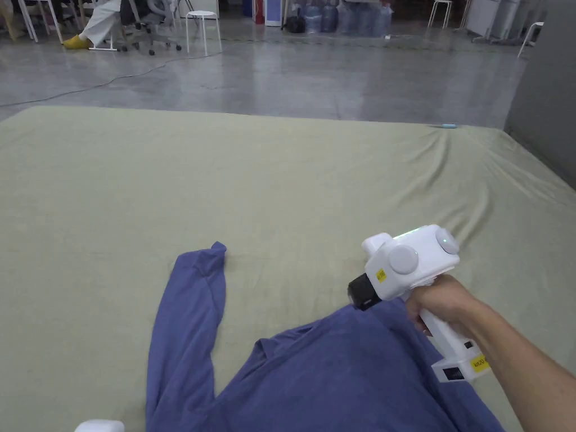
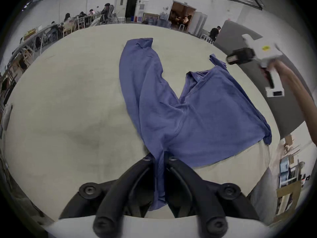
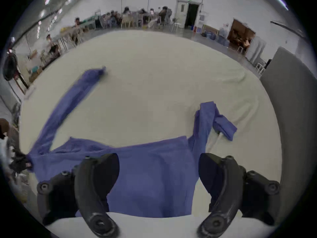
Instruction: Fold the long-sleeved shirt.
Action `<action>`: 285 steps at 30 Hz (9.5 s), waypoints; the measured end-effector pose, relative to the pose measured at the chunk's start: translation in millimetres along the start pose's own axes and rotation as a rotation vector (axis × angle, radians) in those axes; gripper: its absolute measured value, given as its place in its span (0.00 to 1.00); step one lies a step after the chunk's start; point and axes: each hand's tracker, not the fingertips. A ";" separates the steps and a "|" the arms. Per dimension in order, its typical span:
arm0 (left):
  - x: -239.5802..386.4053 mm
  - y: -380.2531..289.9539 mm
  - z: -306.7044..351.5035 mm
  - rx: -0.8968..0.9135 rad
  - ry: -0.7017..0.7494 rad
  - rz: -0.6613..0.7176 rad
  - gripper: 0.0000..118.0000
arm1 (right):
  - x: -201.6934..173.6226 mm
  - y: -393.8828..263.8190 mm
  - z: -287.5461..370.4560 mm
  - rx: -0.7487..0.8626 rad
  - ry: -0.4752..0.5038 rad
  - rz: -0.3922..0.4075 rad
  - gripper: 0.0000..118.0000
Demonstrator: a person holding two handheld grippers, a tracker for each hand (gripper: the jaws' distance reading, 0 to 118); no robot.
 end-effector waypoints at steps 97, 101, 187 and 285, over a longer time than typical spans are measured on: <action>-2.8 -18.1 128.1 0.327 -0.070 -0.136 0.96 | -28.5 -326.2 255.7 0.282 0.002 -0.234 0.86; -0.9 -20.5 115.3 0.301 -0.027 -0.139 0.00 | -23.8 -329.2 251.3 0.251 0.005 -0.241 0.00; 72.3 426.7 235.3 0.864 0.002 -0.198 0.05 | 185.4 77.6 416.5 0.715 -0.255 -0.380 0.01; -56.1 3.7 21.4 0.129 0.050 0.063 0.01 | -22.7 1.5 -38.0 -0.136 0.095 0.023 0.60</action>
